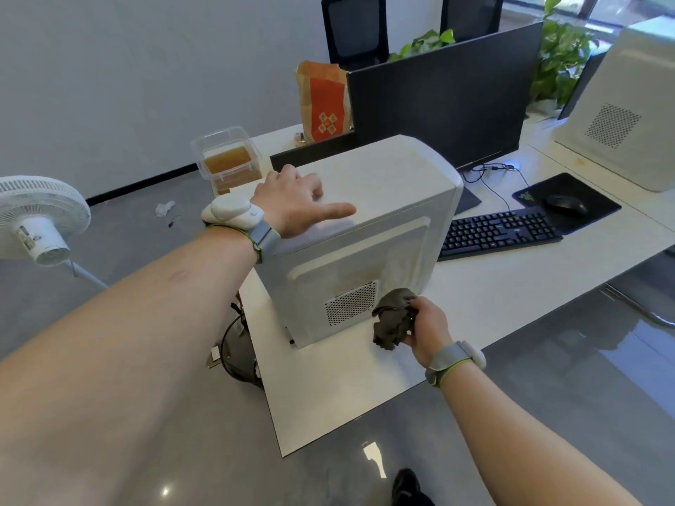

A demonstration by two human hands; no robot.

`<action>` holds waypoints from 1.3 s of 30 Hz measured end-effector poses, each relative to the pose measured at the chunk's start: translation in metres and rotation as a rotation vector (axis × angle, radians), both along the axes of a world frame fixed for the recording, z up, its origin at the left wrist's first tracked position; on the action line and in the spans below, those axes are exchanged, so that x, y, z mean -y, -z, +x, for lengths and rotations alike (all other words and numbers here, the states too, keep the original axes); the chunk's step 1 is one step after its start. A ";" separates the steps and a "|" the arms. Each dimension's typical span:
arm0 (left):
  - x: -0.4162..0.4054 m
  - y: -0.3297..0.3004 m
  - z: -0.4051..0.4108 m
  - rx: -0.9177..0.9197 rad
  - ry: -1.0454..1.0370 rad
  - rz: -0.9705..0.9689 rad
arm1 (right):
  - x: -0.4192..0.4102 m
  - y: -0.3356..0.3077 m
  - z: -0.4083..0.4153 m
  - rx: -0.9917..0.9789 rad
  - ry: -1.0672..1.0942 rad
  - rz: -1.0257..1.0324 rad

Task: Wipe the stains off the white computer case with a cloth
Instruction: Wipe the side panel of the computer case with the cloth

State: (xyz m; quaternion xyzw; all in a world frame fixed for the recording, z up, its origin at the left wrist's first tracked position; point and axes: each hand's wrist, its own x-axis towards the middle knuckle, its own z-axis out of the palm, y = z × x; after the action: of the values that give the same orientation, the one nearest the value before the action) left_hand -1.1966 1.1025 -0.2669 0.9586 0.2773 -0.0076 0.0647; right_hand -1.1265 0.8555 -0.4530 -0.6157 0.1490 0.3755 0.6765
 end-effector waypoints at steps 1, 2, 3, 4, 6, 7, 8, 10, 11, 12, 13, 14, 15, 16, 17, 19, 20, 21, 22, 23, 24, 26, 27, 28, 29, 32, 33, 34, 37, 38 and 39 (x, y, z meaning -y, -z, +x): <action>0.007 0.003 0.005 0.023 -0.052 0.016 | -0.004 -0.009 -0.001 0.011 0.007 0.030; 0.013 0.008 0.009 0.052 -0.092 0.048 | -0.007 -0.017 -0.003 0.022 -0.006 0.071; 0.018 0.016 0.012 0.086 -0.109 0.081 | -0.010 -0.020 -0.005 0.029 -0.011 0.106; 0.020 0.022 0.013 0.125 -0.114 0.103 | -0.014 -0.023 -0.009 0.031 -0.026 0.119; 0.020 0.028 0.011 0.187 -0.119 0.091 | -0.023 -0.030 -0.022 0.018 -0.080 0.115; 0.018 0.028 0.011 0.201 -0.117 0.081 | -0.026 -0.029 -0.031 -0.010 -0.111 0.110; 0.017 0.028 0.010 0.203 -0.114 0.080 | -0.029 -0.027 -0.041 -0.050 -0.138 0.087; 0.017 0.028 0.011 0.195 -0.108 0.084 | -0.038 -0.019 -0.055 -0.128 -0.180 0.052; 0.018 0.028 0.013 0.194 -0.095 0.082 | -0.041 -0.015 -0.060 -0.150 -0.180 0.059; 0.018 0.028 0.013 0.199 -0.098 0.088 | -0.048 -0.016 -0.060 -0.155 -0.199 0.079; 0.018 0.029 0.012 0.199 -0.102 0.092 | -0.054 -0.017 -0.058 -0.151 -0.211 0.109; 0.018 0.028 0.012 0.198 -0.103 0.096 | -0.061 -0.020 -0.055 -0.132 -0.213 0.141; 0.018 0.028 0.011 0.193 -0.106 0.105 | -0.066 -0.023 -0.052 -0.106 -0.211 0.172; 0.018 0.028 0.010 0.188 -0.106 0.110 | -0.069 -0.027 -0.048 -0.073 -0.203 0.198; 0.019 0.029 0.011 0.184 -0.106 0.113 | -0.069 -0.031 -0.045 -0.036 -0.198 0.221; 0.019 0.029 0.012 0.188 -0.112 0.121 | -0.062 -0.032 -0.039 0.021 -0.226 0.213; 0.018 0.029 0.013 0.192 -0.121 0.118 | -0.057 -0.029 -0.038 0.029 -0.257 0.177; 0.018 0.029 0.013 0.195 -0.124 0.109 | -0.054 -0.023 -0.040 0.016 -0.270 0.121; 0.018 0.029 0.013 0.197 -0.131 0.100 | -0.053 -0.018 -0.040 -0.017 -0.285 0.052; 0.018 0.028 0.012 0.198 -0.133 0.094 | -0.053 -0.013 -0.042 -0.054 -0.296 0.001; 0.018 0.028 0.012 0.198 -0.133 0.091 | -0.055 -0.011 -0.041 -0.085 -0.307 -0.009; 0.018 0.028 0.012 0.199 -0.132 0.079 | -0.063 -0.014 -0.037 -0.093 -0.295 0.046; 0.018 0.028 0.012 0.198 -0.130 0.080 | -0.066 -0.019 -0.034 -0.087 -0.278 0.095; 0.017 0.028 0.012 0.199 -0.131 0.083 | -0.068 -0.025 -0.031 -0.077 -0.263 0.154; 0.017 0.028 0.012 0.198 -0.132 0.083 | -0.068 -0.032 -0.029 -0.059 -0.252 0.219; 0.016 0.028 0.013 0.208 -0.134 0.082 | -0.056 -0.037 -0.021 -0.024 -0.233 0.269; 0.015 0.028 0.013 0.208 -0.138 0.078 | -0.053 -0.033 -0.019 -0.033 -0.236 0.219; 0.016 0.029 0.013 0.208 -0.143 0.071 | -0.049 -0.027 -0.018 -0.053 -0.247 0.149; 0.017 0.028 0.013 0.208 -0.142 0.072 | -0.048 -0.018 -0.016 -0.109 -0.274 -0.024; 0.017 0.028 0.013 0.204 -0.138 0.081 | -0.051 -0.020 -0.014 -0.094 -0.276 -0.040; 0.018 0.028 0.014 0.198 -0.129 0.092 | -0.055 -0.024 -0.011 -0.067 -0.264 -0.041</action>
State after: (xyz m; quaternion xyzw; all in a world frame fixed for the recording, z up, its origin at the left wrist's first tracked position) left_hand -1.1830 1.0848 -0.2952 0.9368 0.3308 0.1038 0.0481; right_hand -1.1377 0.9106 -0.4290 -0.6307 0.0970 0.4786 0.6031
